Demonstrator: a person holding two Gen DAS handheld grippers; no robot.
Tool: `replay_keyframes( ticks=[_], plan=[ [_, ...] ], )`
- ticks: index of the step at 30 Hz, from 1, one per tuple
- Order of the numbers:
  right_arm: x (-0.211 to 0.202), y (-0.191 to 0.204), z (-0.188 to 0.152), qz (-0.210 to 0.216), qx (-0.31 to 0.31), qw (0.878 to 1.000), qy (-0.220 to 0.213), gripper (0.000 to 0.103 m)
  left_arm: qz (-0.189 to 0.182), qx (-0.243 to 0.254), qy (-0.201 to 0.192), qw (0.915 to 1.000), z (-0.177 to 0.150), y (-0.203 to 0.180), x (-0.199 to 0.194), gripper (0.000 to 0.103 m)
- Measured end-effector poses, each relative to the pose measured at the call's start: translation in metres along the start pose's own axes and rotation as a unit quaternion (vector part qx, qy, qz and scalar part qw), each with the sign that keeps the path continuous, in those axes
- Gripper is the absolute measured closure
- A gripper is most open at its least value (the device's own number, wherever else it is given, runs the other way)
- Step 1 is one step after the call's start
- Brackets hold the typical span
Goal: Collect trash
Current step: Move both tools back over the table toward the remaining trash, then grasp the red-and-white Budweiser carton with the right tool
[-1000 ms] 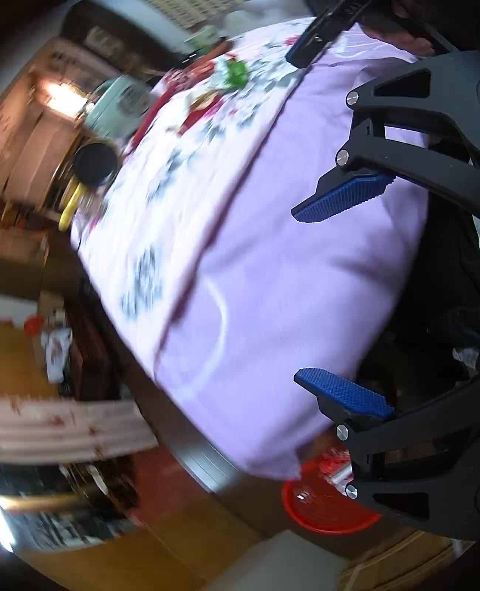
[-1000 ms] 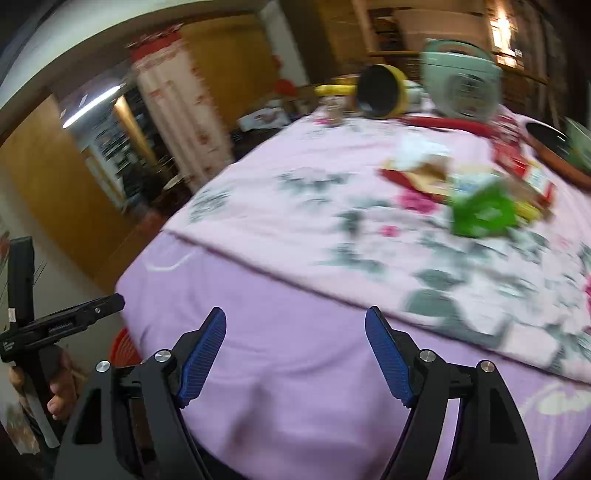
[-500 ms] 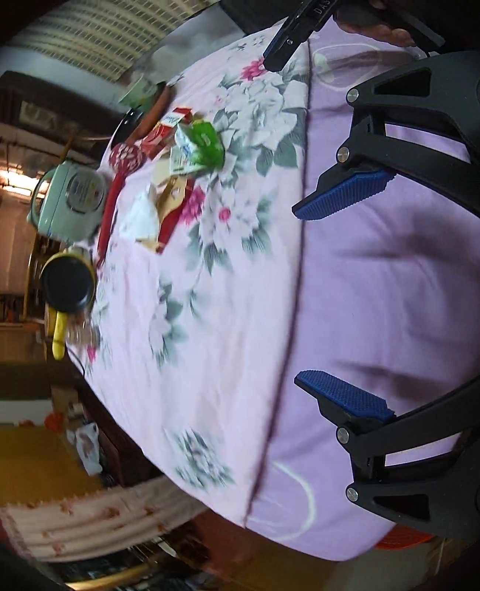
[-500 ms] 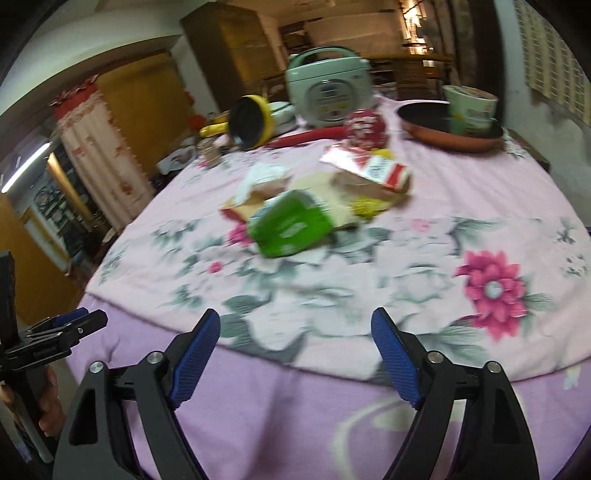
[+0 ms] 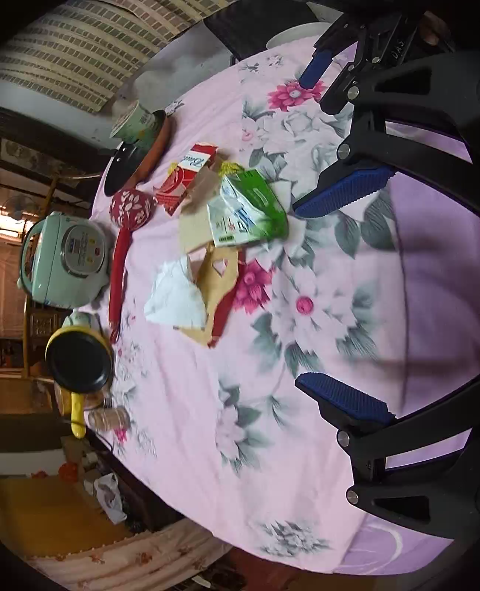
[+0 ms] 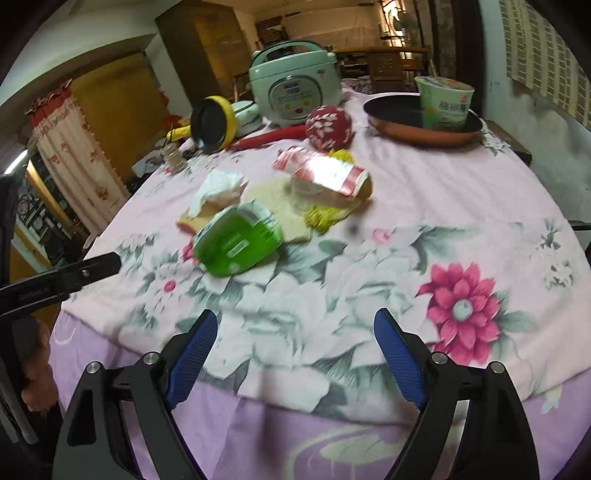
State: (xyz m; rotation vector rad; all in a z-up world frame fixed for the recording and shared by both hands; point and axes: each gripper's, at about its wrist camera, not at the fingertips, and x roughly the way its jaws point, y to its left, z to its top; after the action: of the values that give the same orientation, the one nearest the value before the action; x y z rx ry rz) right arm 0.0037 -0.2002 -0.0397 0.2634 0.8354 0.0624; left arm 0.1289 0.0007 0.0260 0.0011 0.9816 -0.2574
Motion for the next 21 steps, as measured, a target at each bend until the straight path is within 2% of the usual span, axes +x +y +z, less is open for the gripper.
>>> replay_keyframes(
  ticks=[6, 13, 17, 21],
  plan=[
    [-0.003, -0.017, 0.021, -0.024, 0.019, 0.999, -0.016, 0.018, -0.021, 0.014, 0.018, 0.9995, 0.011, -0.017, 0.024, 0.02],
    [0.006, -0.031, 0.046, -0.054, 0.017, 0.998, -0.029, 0.017, -0.04, 0.013, 0.019, 0.999, 0.014, -0.014, 0.045, 0.019],
    [0.032, -0.035, 0.066, -0.076, -0.001, 0.997, -0.011, 0.017, -0.053, 0.018, 0.014, 0.9983, 0.012, -0.01, 0.058, 0.019],
    [0.065, -0.037, 0.082, -0.07, -0.019, 0.997, 0.013, 0.017, -0.06, -0.005, 0.028, 0.9978, 0.013, 0.005, 0.065, 0.019]
  ],
)
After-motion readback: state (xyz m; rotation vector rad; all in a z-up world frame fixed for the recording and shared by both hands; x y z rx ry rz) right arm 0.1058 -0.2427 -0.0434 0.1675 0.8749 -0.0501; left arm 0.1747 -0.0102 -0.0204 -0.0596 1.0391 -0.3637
